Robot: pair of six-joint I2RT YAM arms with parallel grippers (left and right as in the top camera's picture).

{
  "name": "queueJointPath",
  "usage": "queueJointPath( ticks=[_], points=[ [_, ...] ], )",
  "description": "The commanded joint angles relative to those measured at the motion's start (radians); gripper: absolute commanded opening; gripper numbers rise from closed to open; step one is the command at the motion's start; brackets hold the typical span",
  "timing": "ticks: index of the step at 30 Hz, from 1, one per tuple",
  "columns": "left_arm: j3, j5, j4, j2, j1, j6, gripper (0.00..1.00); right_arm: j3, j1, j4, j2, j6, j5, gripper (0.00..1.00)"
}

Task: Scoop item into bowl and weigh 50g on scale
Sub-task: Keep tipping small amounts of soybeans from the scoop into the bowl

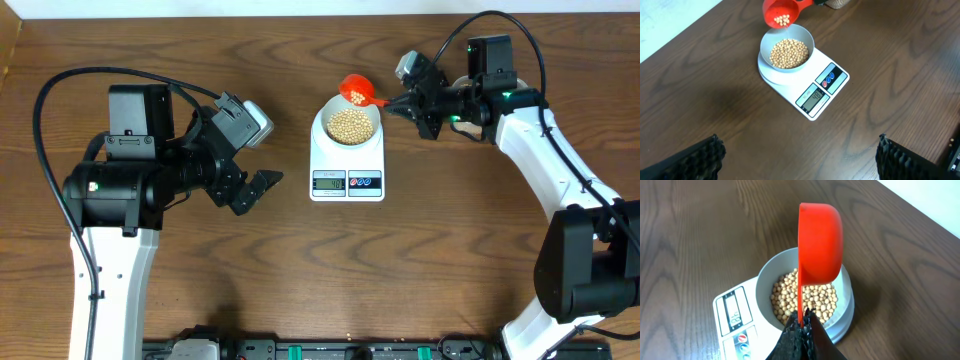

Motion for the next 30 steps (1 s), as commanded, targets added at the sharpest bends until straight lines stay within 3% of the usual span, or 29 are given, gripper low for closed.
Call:
queueJointPath(
  ticks=[1, 12, 30],
  points=[
    [0.018, 0.016, 0.0, -0.001, 0.004, -0.002, 0.98, -0.006, 0.009, -0.001, -0.029, -0.021, 0.004, 0.01],
    [0.018, 0.016, 0.0, -0.001, 0.004, -0.002, 0.98, -0.006, 0.006, -0.002, -0.029, 0.089, -0.005, 0.01],
    [0.018, 0.016, 0.0, -0.001, 0.004, -0.002, 0.98, -0.006, 0.006, -0.005, -0.029, 0.09, -0.006, 0.01]
  ],
)
